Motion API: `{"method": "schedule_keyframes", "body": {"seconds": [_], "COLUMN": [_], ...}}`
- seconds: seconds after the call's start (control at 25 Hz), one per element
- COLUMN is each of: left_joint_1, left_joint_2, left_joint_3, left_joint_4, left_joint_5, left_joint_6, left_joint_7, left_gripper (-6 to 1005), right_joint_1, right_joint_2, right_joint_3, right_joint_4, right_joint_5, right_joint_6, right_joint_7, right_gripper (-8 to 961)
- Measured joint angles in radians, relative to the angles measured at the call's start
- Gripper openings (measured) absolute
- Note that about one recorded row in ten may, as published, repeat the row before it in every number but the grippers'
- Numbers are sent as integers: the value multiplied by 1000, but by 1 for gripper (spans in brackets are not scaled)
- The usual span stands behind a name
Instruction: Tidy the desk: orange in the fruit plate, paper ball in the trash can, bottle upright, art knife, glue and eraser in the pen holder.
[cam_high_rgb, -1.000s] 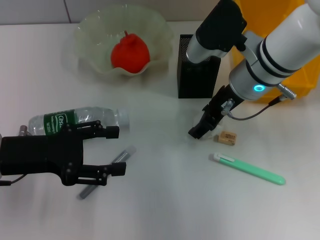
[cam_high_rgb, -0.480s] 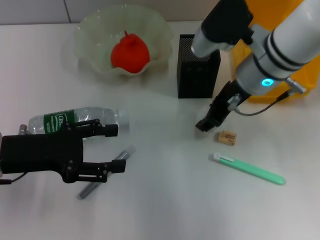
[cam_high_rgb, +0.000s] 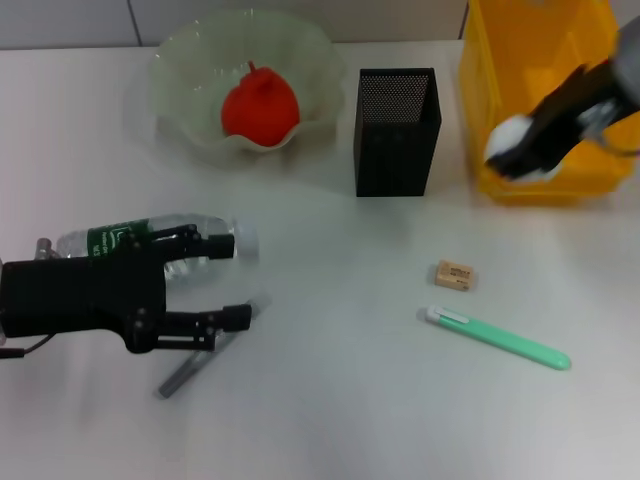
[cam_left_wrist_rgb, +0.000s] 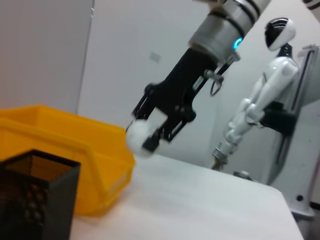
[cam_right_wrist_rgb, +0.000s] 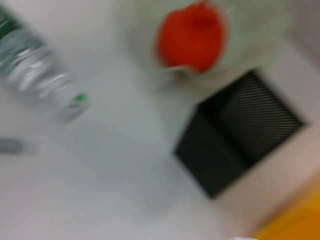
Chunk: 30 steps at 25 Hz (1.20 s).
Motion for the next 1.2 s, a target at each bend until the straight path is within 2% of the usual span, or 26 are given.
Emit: {"method": "schedule_keyframes", "body": {"seconds": [0.08, 0.28, 0.4, 0.72, 0.96, 1.2], "left_joint_1": [2, 6, 6, 7, 7, 3], "left_joint_2": [-14, -21, -21, -21, -15, -13], "left_joint_3": [-41, -61, -58, -60, -56, -67], "left_joint_4": [-2, -2, -3, -12, -3, 1], "left_joint_5": [1, 2, 5, 7, 7, 7], "left_joint_6": [-4, 0, -8, -10, -10, -25], "left_joint_7": [20, 38, 32, 13, -26, -41], "left_gripper": [860, 860, 861, 860, 861, 861], "right_joint_1": [-21, -74, -93, -100, -83, -99], "right_joint_2": [0, 1, 0, -1, -1, -2], "right_joint_3": [54, 168, 194, 172, 170, 178], "right_joint_4": [-54, -60, 3, 209, 272, 207], "right_joint_5": [-32, -43, -34, -30, -21, 38], "right_joint_6": [4, 127, 222, 474, 520, 437], "right_joint_7": [-7, -62, -99, -126, -149, -158], "right_gripper": [493, 494, 494, 493, 657, 753]}}
